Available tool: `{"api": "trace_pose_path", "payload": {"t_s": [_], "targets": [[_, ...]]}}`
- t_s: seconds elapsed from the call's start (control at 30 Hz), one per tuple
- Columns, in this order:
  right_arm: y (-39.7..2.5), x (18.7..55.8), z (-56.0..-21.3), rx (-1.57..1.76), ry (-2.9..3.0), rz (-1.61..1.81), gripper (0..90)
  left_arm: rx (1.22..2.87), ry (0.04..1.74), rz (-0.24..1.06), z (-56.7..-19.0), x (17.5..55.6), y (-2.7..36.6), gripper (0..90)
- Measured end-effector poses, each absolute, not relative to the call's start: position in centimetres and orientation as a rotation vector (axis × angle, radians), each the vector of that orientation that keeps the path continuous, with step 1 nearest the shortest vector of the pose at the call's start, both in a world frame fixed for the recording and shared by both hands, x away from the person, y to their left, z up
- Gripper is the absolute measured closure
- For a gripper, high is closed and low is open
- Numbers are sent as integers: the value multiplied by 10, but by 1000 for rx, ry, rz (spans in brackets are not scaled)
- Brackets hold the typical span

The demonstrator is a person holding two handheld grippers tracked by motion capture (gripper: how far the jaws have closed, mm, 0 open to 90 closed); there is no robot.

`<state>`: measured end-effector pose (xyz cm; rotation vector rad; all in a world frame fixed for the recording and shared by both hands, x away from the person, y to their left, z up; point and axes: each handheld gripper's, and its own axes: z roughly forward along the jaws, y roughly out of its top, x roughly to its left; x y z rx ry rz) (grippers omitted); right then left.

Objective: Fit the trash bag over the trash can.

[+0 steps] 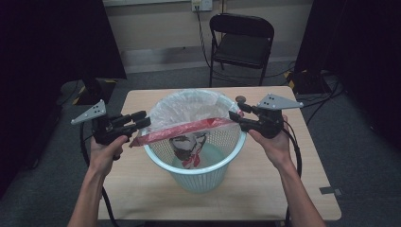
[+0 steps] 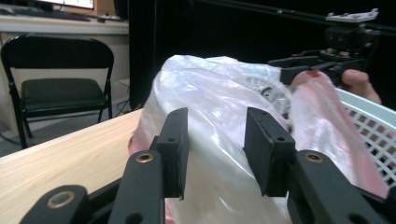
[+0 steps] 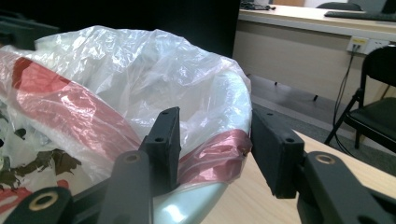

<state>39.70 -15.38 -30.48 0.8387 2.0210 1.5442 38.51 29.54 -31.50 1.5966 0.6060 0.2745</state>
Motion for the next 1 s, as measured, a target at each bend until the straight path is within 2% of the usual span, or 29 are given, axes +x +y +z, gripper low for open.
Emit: {"api": "trace_pose_path", "payload": {"t_s": [0.13,0.2,0.37,0.43,0.5,0.57,0.63,0.77,0.87,1.0], "targets": [[-152,400,-306,849,2030,1562,554,1608,595,266,-314,375,299,578],[-149,405,-305,841,2033,1549,608,1621,574,257,-312,376,300,561],[-144,427,-303,792,2095,1565,625,1577,595,284,-305,399,302,496],[-144,437,-304,788,2113,1599,626,1602,608,259,-304,414,298,497],[-144,445,-305,782,2123,1629,625,1619,625,271,-305,425,295,537],[-143,451,-304,778,2131,1634,607,1647,634,305,-309,427,292,643],[-143,451,-304,791,2109,1620,551,1620,643,281,-310,425,295,670],[-146,437,-301,793,2057,1628,542,1613,646,313,-311,414,297,689],[-151,425,-300,803,2026,1627,607,1611,647,323,-311,408,298,689],[-158,419,-302,820,1998,1655,755,1595,645,325,-312,398,302,688]]}}
